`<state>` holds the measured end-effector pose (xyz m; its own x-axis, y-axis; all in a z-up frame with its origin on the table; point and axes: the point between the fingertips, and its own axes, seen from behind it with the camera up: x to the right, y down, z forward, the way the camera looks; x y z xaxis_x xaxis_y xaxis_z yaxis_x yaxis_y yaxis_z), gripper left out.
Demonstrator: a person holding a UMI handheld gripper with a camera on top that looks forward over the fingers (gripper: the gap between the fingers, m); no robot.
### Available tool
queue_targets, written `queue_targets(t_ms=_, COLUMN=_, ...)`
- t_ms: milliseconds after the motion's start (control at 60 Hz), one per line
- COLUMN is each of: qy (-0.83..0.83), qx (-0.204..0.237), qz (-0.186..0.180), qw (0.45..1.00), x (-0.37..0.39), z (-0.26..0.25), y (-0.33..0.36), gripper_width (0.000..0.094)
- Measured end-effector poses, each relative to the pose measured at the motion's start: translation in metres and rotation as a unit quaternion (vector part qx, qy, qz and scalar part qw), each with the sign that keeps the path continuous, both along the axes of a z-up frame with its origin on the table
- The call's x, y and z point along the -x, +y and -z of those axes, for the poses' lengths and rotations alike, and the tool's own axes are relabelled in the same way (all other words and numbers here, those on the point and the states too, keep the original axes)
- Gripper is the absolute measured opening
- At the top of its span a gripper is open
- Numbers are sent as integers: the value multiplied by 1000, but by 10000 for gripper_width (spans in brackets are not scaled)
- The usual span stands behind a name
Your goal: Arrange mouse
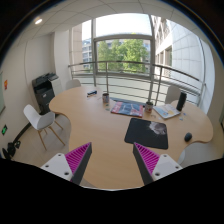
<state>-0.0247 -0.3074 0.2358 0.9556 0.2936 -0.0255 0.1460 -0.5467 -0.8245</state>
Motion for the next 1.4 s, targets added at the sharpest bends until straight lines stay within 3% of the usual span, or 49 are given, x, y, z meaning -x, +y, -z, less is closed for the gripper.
queue_targets(t_ms=183, qy=-9, qx=50, qz=55, qw=997, x=-54, z=34, y=-4, gripper_width=842)
queue_targets(t_ms=367, qy=-25, qx=75, qz=120, qw=990, x=-199, z=116, y=47, gripper_width=844)
queue_targets(t_ms=717, qy=-41, qx=32, qz=205, qw=977, x=-439, z=206, y=206, gripper_width=841)
queue_targets(t_ms=883, qy=-29, qx=35, qz=231, qw=972, x=-492, z=230, y=266, gripper_width=842)
queue_targets(t_ms=1017, qy=-5, qx=54, qz=243, qw=969, x=-507, z=249, y=298, gripper_width=846)
queue_targets(t_ms=1167, qy=5, qx=42, qz=251, qw=967, x=-506, z=249, y=331, gripper_width=832)
queue_targets(t_ms=1267, qy=-27, qx=32, qz=241, qw=970, x=-507, z=249, y=344, gripper_width=740)
queue_targets(t_ms=1333, qy=-26, qx=24, qz=232, qw=972, x=-499, z=249, y=351, gripper_width=534)
queue_targets(t_ms=1400, qy=-33, qx=20, qz=228, qw=973, x=-497, z=249, y=353, gripper_width=502)
